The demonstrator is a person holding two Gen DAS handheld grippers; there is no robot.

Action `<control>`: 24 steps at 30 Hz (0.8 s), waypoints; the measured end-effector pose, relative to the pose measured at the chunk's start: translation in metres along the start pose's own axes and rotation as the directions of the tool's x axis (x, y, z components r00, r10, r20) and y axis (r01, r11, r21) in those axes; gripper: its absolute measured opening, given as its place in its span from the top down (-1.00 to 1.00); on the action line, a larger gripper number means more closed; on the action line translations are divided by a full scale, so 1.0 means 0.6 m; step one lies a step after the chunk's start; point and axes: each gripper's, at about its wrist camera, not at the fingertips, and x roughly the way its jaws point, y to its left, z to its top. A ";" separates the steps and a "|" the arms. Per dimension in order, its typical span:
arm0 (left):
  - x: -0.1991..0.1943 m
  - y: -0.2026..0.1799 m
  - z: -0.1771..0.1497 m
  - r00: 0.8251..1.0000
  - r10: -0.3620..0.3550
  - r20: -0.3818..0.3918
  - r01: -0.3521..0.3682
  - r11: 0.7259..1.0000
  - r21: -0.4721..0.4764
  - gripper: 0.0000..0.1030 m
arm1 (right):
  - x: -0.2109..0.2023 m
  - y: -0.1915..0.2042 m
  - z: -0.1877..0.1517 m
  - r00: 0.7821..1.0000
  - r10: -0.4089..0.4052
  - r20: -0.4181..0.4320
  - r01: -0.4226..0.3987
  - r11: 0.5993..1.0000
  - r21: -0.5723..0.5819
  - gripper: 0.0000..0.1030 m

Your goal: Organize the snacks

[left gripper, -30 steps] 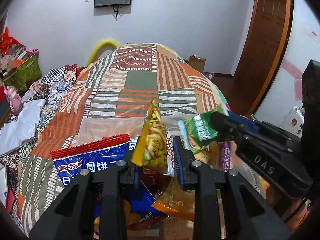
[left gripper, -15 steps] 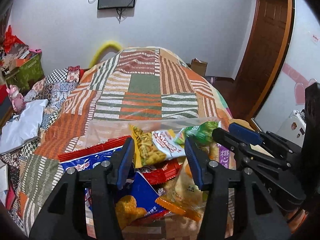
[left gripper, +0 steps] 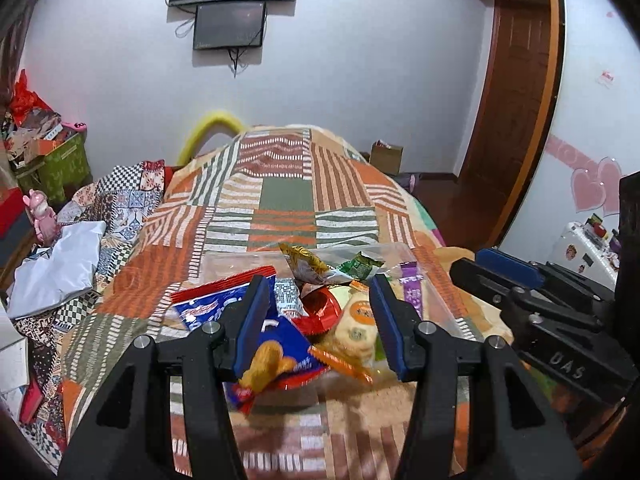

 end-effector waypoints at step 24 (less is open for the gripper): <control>-0.213 0.012 -0.055 0.963 0.060 0.265 -0.066 0.998 0.015 -0.95 | -0.143 0.073 -0.032 0.975 -0.094 0.200 0.100 0.995 -0.021 -0.79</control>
